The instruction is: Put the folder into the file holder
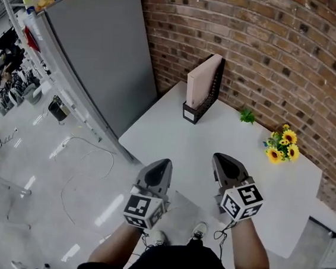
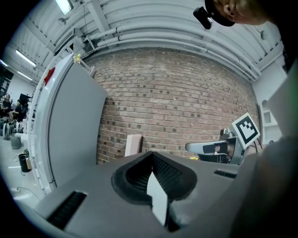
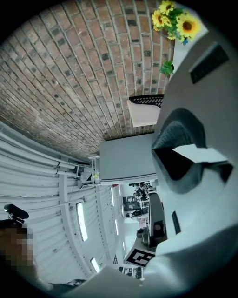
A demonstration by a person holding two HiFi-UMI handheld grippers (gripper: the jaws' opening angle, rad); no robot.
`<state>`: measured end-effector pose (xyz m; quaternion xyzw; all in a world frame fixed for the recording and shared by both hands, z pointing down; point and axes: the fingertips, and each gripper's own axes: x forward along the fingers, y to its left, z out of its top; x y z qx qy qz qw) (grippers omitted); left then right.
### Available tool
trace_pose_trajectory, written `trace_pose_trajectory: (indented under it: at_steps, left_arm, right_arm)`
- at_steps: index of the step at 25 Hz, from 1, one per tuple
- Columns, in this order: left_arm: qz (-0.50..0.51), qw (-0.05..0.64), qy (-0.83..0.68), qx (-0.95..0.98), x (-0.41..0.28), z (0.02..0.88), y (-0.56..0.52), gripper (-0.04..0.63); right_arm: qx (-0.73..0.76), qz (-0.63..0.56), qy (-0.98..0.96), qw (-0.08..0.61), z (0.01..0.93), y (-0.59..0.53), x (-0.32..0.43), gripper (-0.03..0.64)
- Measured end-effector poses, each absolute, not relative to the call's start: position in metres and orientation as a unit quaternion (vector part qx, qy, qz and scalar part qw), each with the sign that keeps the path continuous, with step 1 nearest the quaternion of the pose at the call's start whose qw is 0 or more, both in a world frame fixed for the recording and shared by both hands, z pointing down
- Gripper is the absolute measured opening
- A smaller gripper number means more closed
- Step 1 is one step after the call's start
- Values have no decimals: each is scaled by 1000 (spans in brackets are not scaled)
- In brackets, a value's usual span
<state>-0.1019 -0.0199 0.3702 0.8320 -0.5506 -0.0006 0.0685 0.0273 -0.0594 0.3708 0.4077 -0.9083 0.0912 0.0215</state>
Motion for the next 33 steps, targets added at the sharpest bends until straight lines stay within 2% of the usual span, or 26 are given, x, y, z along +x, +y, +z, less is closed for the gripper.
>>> trace_pose_trajectory:
  at_steps: [17, 33]
  left_arm:
    - [-15, 58, -491, 869, -128, 355, -7, 6]
    - [-11, 57, -484, 873, -122, 359, -7, 6]
  right_arm:
    - [470, 73, -879, 23, 352, -26, 5, 3]
    - [478, 75, -875, 16, 356, -26, 13, 3]
